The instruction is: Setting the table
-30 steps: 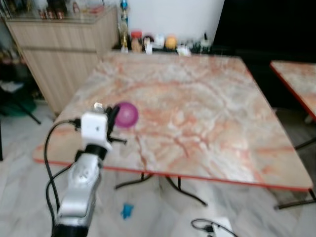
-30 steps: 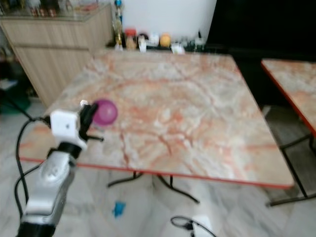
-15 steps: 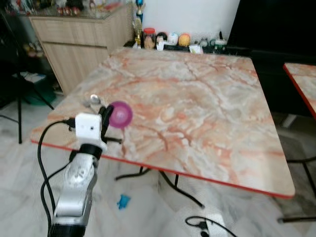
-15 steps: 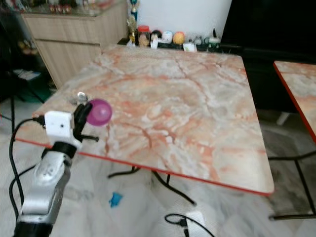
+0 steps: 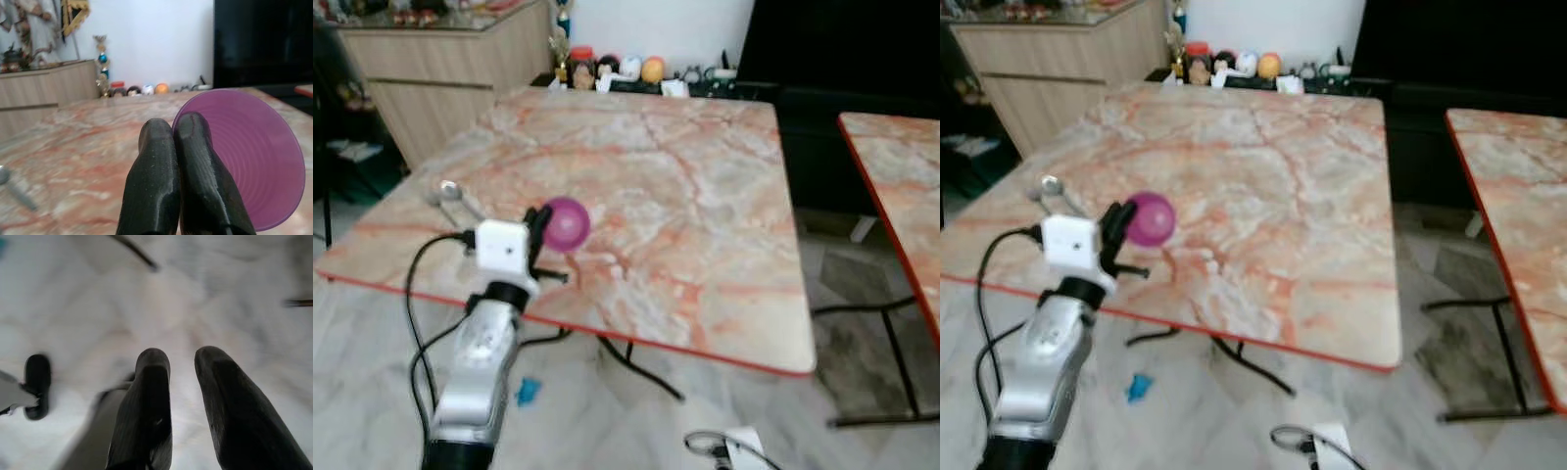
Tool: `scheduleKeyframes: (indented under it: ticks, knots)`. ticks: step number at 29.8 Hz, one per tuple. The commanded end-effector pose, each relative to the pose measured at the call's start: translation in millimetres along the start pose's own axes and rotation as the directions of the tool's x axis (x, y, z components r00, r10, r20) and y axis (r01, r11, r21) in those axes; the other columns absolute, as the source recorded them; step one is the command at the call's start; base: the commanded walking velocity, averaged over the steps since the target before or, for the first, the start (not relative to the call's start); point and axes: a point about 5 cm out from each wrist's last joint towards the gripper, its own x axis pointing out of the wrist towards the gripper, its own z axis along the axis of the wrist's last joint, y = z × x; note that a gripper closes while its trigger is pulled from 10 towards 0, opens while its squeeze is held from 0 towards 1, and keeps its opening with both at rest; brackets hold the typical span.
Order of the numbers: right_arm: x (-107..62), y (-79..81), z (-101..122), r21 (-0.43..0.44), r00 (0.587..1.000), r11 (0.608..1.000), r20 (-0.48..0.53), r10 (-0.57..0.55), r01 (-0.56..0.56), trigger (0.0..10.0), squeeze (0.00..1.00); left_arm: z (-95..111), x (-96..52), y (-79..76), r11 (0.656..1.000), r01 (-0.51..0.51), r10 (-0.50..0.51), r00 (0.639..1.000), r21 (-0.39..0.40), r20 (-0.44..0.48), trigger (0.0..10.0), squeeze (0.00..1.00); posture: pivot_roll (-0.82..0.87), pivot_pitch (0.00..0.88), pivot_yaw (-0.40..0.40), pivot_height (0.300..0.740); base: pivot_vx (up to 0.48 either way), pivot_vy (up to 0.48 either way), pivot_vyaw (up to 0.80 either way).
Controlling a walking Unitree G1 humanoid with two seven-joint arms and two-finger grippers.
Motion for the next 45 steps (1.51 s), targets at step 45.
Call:
scheduleKeyframes:
  ticks: [45]
  knots:
    - [0.8,7.1,4.5,0.016,1.000,1.000,0.019,0.011,-0.011,10.0,0.00,2.2,0.7,10.3,1.000,-0.005,0.005,1.000,0.026,-0.003,10.0,0.00,0.12,0.020,-0.019,0.740,0.000,-0.278,-0.08]
